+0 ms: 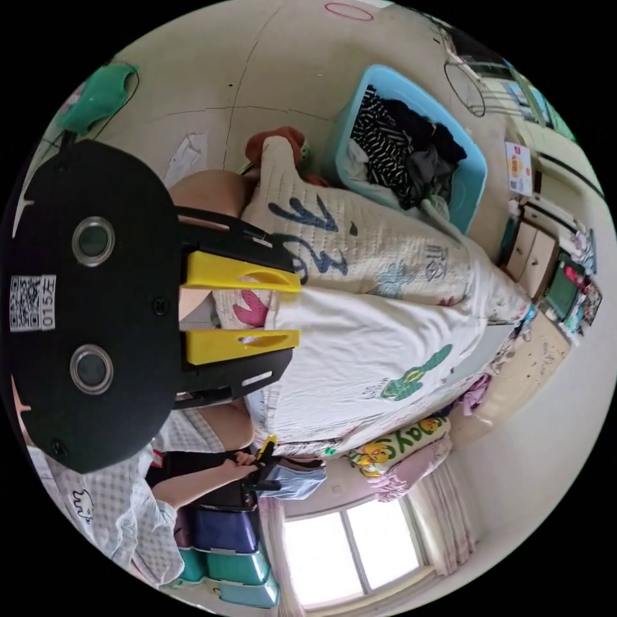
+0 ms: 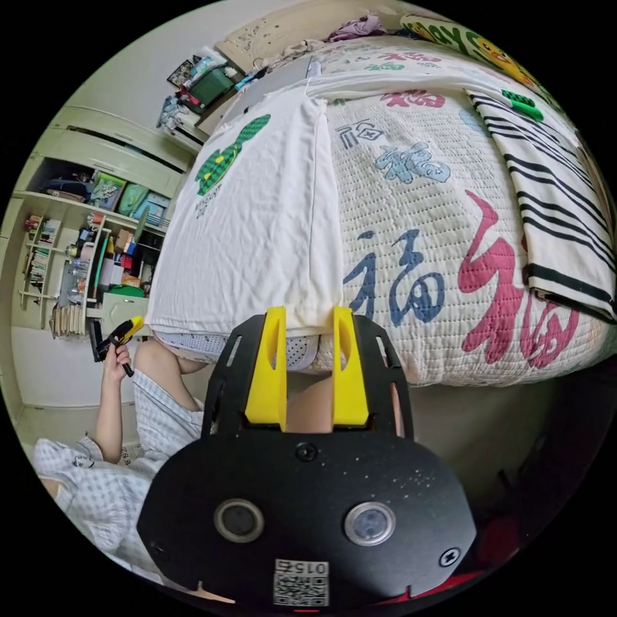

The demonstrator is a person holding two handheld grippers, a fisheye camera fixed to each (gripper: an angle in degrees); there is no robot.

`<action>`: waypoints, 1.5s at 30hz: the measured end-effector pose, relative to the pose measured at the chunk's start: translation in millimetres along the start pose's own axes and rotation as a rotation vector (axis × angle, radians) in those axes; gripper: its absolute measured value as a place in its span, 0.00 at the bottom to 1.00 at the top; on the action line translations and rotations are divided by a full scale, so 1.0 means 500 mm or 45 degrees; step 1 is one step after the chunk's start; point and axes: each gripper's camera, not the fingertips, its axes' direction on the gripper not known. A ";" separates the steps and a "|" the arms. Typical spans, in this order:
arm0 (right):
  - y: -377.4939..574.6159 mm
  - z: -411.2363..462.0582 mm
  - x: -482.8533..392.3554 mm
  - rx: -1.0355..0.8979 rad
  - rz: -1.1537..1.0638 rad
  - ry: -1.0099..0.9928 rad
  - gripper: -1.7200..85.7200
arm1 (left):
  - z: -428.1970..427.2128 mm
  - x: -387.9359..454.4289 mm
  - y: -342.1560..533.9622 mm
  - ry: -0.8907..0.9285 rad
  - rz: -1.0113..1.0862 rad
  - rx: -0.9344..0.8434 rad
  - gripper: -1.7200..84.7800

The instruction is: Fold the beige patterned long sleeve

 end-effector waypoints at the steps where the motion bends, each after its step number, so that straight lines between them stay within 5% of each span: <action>1: -0.002 0.006 -0.008 -0.008 0.007 0.035 0.12 | 0.023 0.011 -0.016 -0.006 0.037 -0.100 0.10; 12: 0.070 -0.009 -0.048 0.109 0.047 0.059 0.03 | -0.056 0.051 -0.015 -0.128 0.053 -0.073 0.02; 25: 0.044 0.060 -0.134 -0.068 0.010 0.187 0.03 | -0.091 0.161 -0.042 -0.323 0.114 -0.268 0.02; 40: 0.051 0.140 -0.270 -0.104 -0.178 0.527 0.04 | -0.171 0.401 0.004 -0.627 0.295 -0.278 0.02; 45: 0.062 0.152 -0.244 -0.093 -0.160 0.467 0.04 | -0.207 0.462 0.033 -0.637 0.300 -0.272 0.02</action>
